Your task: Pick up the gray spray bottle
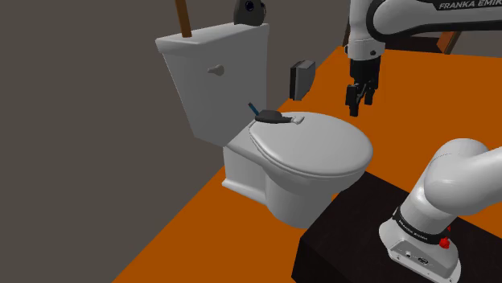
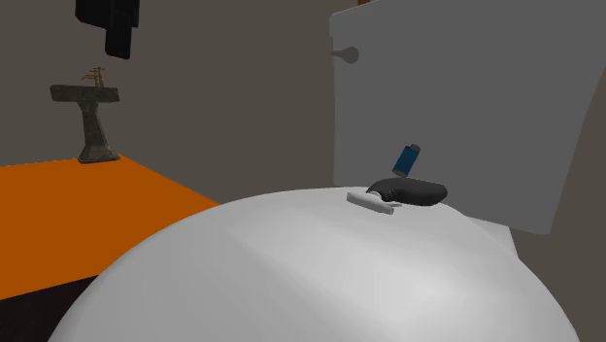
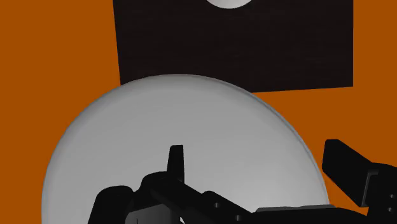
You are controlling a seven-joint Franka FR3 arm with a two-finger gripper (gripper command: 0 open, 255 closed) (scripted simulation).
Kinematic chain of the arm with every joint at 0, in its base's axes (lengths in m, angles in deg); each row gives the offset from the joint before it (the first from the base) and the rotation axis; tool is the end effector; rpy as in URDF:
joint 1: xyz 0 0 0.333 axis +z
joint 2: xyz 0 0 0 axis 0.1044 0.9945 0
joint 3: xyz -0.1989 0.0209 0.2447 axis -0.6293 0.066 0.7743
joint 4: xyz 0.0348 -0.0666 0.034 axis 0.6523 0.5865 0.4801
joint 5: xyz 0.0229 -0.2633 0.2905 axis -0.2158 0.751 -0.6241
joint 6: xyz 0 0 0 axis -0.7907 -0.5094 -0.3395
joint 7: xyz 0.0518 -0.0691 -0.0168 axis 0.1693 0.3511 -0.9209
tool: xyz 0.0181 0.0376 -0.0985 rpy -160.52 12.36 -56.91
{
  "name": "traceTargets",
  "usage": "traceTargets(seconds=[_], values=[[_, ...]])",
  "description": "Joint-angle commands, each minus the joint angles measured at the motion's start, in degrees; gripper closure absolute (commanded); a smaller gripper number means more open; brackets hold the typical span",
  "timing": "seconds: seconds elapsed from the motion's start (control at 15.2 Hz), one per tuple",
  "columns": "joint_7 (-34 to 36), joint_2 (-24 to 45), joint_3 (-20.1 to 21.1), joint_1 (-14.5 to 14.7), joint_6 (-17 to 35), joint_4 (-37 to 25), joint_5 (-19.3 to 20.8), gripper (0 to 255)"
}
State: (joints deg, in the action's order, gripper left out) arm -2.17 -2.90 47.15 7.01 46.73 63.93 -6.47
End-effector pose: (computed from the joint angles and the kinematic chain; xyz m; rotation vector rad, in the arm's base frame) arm 0.3040 -0.0204 0.5535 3.0514 -0.0613 -0.2939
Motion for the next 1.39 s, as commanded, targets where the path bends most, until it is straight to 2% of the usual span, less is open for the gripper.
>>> traceTargets(seconds=[0.0,0.66,1.32], values=[[0.0,0.0,0.0,0.0,0.0,0.0,0.0,0],[-3.1,20.2,-3.3,0.3,15.3,-6.8,-0.7,0],[-7.4,41.8,-5.3,0.4,24.0,-21.1,-4.3,0]])
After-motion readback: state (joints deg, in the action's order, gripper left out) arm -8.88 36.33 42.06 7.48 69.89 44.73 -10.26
